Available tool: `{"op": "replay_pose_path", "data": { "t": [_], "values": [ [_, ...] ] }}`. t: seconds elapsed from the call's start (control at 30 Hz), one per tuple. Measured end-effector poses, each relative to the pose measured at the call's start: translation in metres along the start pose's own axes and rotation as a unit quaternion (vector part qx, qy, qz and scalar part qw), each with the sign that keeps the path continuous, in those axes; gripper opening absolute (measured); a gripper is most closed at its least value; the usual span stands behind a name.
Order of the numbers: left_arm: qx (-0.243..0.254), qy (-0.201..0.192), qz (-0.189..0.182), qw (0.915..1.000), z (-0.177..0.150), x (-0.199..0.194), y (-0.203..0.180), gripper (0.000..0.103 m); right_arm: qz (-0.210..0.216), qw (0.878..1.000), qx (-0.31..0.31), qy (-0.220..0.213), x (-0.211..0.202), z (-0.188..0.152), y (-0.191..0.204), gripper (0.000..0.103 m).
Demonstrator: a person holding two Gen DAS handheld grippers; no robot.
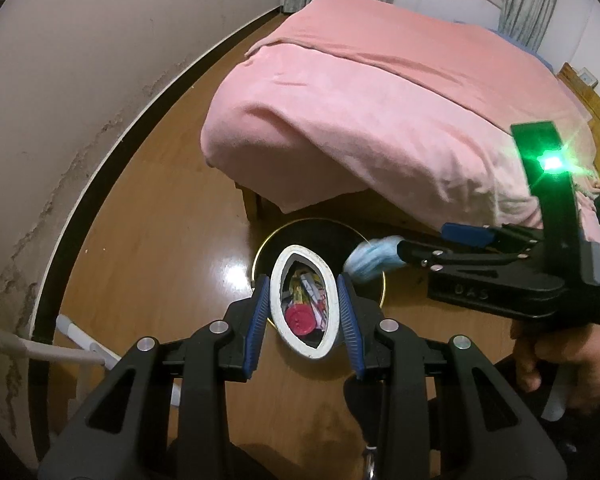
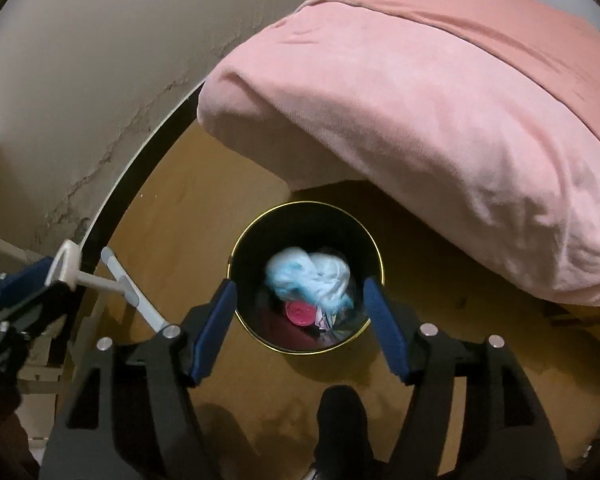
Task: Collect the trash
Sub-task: 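Open the right tool then the left tool to drop both into the bin, then grasp the white tissue with the right tool while the left tool grasps the yellow tube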
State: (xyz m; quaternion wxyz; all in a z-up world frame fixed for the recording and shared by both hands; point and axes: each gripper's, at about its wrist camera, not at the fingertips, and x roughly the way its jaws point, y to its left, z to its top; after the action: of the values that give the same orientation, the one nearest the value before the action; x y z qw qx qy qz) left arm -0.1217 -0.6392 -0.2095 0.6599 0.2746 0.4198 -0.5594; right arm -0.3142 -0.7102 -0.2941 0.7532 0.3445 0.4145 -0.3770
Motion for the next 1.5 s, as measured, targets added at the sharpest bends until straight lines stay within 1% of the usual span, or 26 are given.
{"op": "replay_pose_path", "data": {
  "t": [0.17,0.23,0.3,0.47,0.5,0.53,0.57,0.6,0.7,0.8,0.83,0.93,1.0,1.07,1.13,1.17,1.23,1.27,1.3,1.33,1.37,1.4,1.43,1.47,1.5],
  "values": [
    [-0.001,0.008,-0.016,0.9998,0.001,0.019,-0.002,0.033,-0.003,1.000,0.013,-0.003,-0.003,0.003,-0.008,0.064],
    [-0.002,0.012,-0.027,0.9996,0.001,0.029,-0.003,0.034,-0.004,1.000,0.027,-0.008,-0.006,0.003,-0.014,0.064],
    [0.000,0.018,-0.031,0.9994,0.002,0.038,-0.006,0.034,0.000,0.999,0.042,-0.010,-0.008,0.004,-0.020,0.064],
    [0.016,0.022,-0.045,0.9986,0.008,0.054,-0.020,0.035,-0.008,0.998,0.062,-0.025,-0.016,0.006,-0.032,0.064],
    [0.016,0.024,-0.045,0.9985,0.011,0.057,-0.022,0.037,-0.010,0.997,0.068,-0.029,-0.018,0.006,-0.035,0.064],
    [0.016,0.028,-0.047,0.9984,0.013,0.060,-0.025,0.051,-0.012,0.997,0.074,-0.032,-0.019,0.006,-0.038,0.065],
    [0.015,0.028,-0.044,0.9985,0.015,0.062,-0.026,0.067,-0.012,0.996,0.081,-0.035,-0.020,0.006,-0.041,0.066],
    [0.014,0.023,-0.038,0.9989,0.016,0.061,-0.027,0.069,-0.010,0.995,0.088,-0.037,-0.022,0.007,-0.045,0.066],
    [0.015,0.019,-0.035,0.9991,0.017,0.057,-0.028,0.070,-0.007,0.994,0.099,-0.039,-0.023,0.007,-0.050,0.066],
    [0.014,0.017,-0.032,0.9993,0.014,0.050,-0.025,0.071,-0.004,0.995,0.095,-0.036,-0.022,0.008,-0.047,0.066],
    [0.013,0.015,-0.031,0.9993,0.013,0.047,-0.024,0.072,-0.004,0.995,0.093,-0.036,-0.022,0.008,-0.046,0.067],
    [0.007,0.008,-0.019,0.9998,0.009,0.030,-0.017,0.082,-0.002,0.996,0.084,-0.033,-0.022,0.009,-0.037,0.072],
    [0.003,-0.005,-0.010,0.9999,0.007,0.010,-0.012,0.085,-0.002,0.997,0.070,-0.034,-0.025,0.009,-0.026,0.074],
    [0.001,-0.019,0.000,0.9998,0.002,-0.020,-0.003,0.091,0.005,0.998,0.058,-0.038,-0.031,0.009,-0.012,0.074],
    [-0.001,-0.031,0.005,0.9995,-0.003,-0.049,0.007,0.091,0.019,0.997,0.046,-0.055,-0.049,0.009,0.010,0.074],
    [-0.005,-0.045,0.005,0.9989,-0.010,-0.075,0.017,0.093,0.027,0.997,0.037,-0.064,-0.058,0.011,0.022,0.075],
    [-0.015,-0.065,0.013,0.9977,-0.020,-0.109,0.034,0.094,0.049,0.996,0.003,-0.081,-0.081,0.015,0.059,0.077],
    [-0.025,-0.081,0.026,0.9961,-0.030,-0.137,0.050,0.094,0.056,0.994,-0.016,-0.088,-0.090,0.016,0.077,0.079],
    [-0.032,-0.090,0.035,0.9949,-0.038,-0.153,0.059,0.094,0.066,0.992,-0.052,-0.097,-0.103,0.017,0.110,0.080],
    [-0.040,-0.099,0.046,0.9932,-0.047,-0.171,0.071,0.095,0.073,0.990,-0.073,-0.101,-0.110,0.018,0.129,0.081],
    [-0.053,-0.109,0.063,0.9906,-0.059,-0.192,0.087,0.095,0.082,0.986,-0.098,-0.107,-0.118,0.017,0.152,0.082],
    [-0.070,-0.118,0.080,0.9874,-0.073,-0.211,0.103,0.095,0.097,0.979,-0.139,-0.113,-0.130,0.013,0.191,0.082],
    [-0.091,-0.124,0.099,0.9831,-0.090,-0.233,0.124,0.095,0.109,0.974,-0.163,-0.116,-0.136,0.010,0.215,0.082],
    [-0.105,-0.127,0.110,0.9801,-0.103,-0.246,0.137,0.095,0.125,0.966,-0.194,-0.120,-0.145,0.004,0.247,0.083],
    [-0.125,-0.129,0.129,0.9753,-0.120,-0.263,0.156,0.095,0.140,0.958,-0.221,-0.122,-0.151,-0.003,0.276,0.083]
  ]
}}
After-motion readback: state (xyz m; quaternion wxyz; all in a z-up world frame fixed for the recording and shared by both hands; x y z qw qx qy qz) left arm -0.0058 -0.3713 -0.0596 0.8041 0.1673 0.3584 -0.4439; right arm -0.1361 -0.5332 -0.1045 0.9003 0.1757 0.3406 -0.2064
